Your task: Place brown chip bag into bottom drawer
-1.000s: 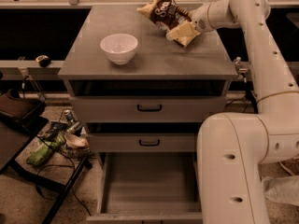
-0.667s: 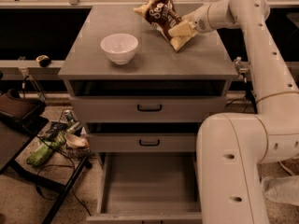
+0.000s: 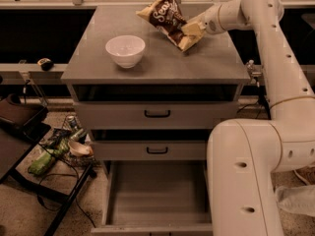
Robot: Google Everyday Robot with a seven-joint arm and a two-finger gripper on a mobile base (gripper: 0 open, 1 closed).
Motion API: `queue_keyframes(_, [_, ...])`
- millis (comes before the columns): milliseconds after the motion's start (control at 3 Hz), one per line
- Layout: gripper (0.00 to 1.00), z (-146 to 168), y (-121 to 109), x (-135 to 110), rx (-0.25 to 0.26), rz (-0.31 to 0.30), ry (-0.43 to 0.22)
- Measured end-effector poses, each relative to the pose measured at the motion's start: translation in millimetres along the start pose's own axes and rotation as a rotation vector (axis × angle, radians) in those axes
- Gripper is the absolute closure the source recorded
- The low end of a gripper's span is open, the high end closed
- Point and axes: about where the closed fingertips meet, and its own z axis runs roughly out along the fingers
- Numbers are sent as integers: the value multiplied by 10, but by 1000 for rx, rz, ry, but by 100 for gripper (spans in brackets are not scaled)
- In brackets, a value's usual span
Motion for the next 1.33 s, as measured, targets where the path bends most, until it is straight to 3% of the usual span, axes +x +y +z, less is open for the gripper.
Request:
queue_keyframes(667, [100,-64,-35,-75,25,-25,26])
queue_keyframes(1000, [100,-581,-223,-148,98,-38,72])
queue_keyframes(1333, [100,-1406,-407,-228,187,-51,91])
